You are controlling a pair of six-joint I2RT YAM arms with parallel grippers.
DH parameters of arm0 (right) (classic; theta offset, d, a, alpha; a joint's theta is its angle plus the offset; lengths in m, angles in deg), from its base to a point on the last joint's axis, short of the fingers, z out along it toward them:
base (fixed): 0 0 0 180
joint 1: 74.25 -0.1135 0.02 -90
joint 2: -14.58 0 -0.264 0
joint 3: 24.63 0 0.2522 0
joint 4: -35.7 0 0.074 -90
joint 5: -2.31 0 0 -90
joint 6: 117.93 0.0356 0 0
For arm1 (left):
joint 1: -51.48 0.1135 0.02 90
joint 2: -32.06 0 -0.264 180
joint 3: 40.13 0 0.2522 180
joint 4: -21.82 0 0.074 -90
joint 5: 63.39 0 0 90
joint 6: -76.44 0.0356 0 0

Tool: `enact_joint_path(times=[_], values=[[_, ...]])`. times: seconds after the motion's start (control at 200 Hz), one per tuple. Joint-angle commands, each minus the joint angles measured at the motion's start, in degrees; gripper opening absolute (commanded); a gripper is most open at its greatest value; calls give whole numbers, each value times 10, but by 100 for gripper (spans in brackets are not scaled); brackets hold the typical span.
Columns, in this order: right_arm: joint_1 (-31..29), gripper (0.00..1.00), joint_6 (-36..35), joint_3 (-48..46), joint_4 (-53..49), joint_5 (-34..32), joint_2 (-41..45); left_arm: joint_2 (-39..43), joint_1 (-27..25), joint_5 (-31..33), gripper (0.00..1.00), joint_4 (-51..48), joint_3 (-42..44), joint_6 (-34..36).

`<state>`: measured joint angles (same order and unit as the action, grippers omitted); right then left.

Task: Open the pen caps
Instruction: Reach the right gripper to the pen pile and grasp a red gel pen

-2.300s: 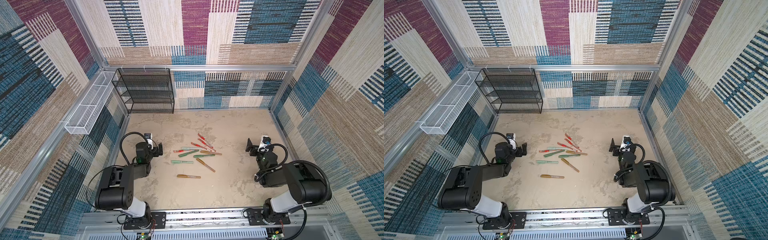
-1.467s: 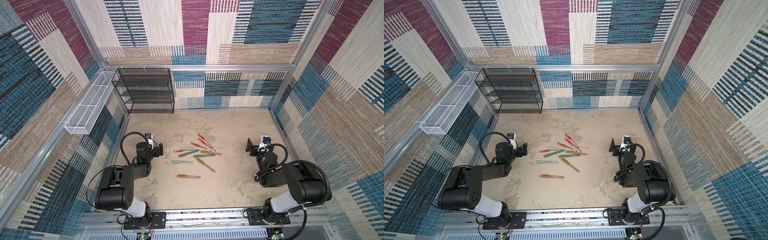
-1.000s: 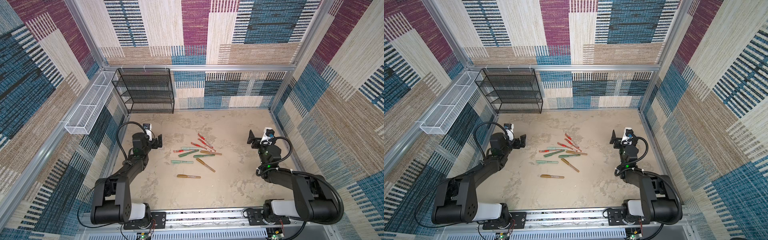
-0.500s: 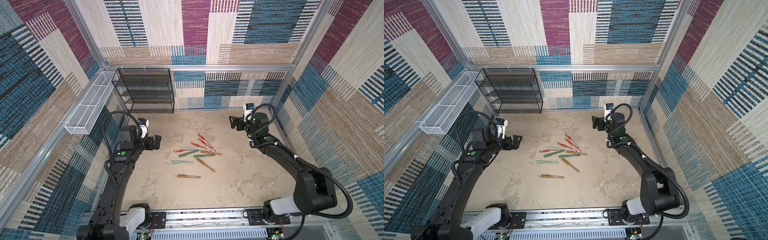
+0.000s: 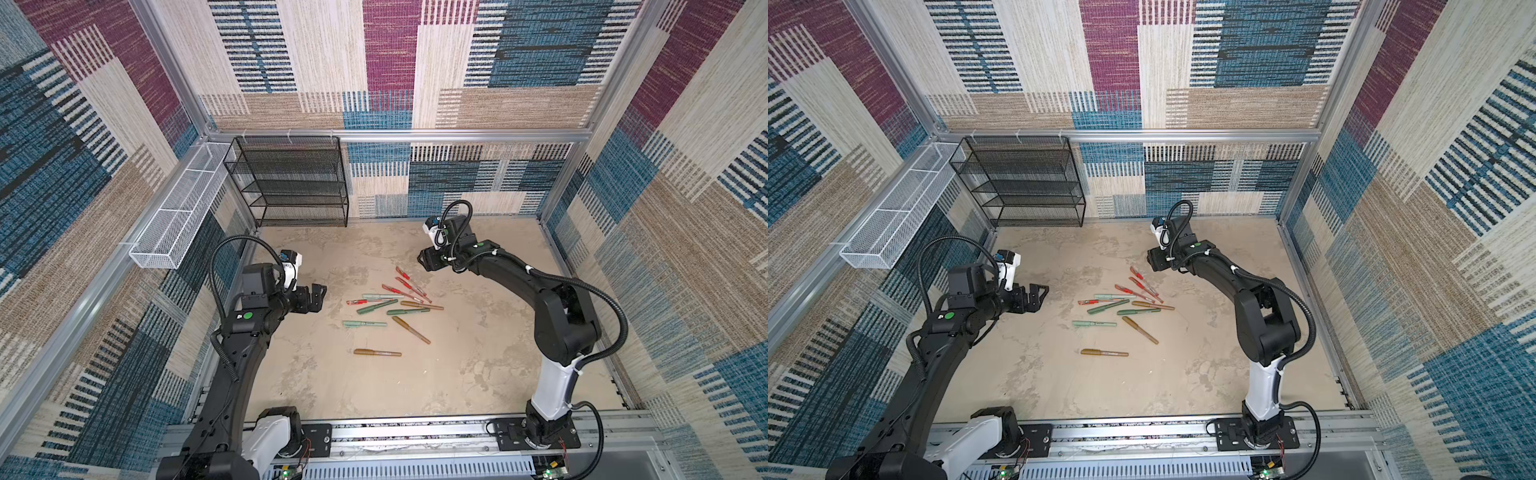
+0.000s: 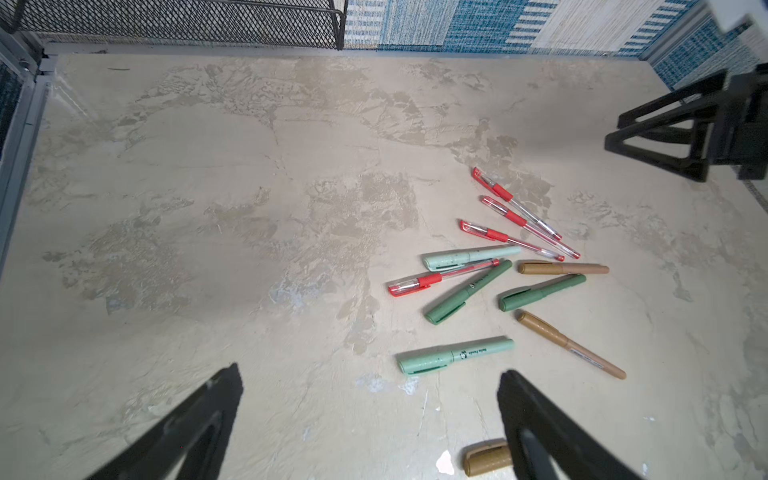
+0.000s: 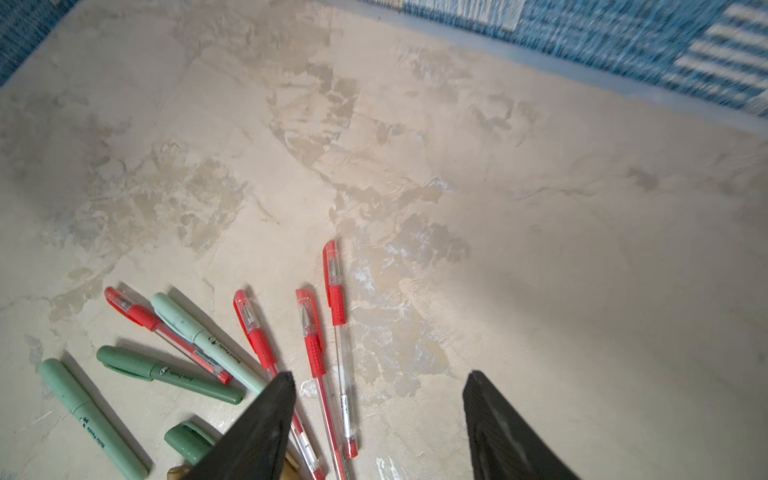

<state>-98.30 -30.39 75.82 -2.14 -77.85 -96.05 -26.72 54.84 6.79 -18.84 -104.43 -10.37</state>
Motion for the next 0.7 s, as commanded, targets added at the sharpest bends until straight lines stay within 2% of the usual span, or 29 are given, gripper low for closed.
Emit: enact_joint_path(times=[0.0,0.12,0.351,0.546,0.691], values=[[-12,66,-24,39,-77,-30,-37,2,1,-12,100,12,1,2],[-18,55,-27,96,-125,-40,-88,2,0,-7,100,11,-1,2],[-33,51,-32,163,-165,-39,-152,2,-1,4,100,12,-3,-2],[-38,35,-28,203,-184,-30,-189,3,-2,3,100,10,-4,-1],[-45,34,-28,204,-186,-25,-201,2,-1,12,100,11,-4,-1]])
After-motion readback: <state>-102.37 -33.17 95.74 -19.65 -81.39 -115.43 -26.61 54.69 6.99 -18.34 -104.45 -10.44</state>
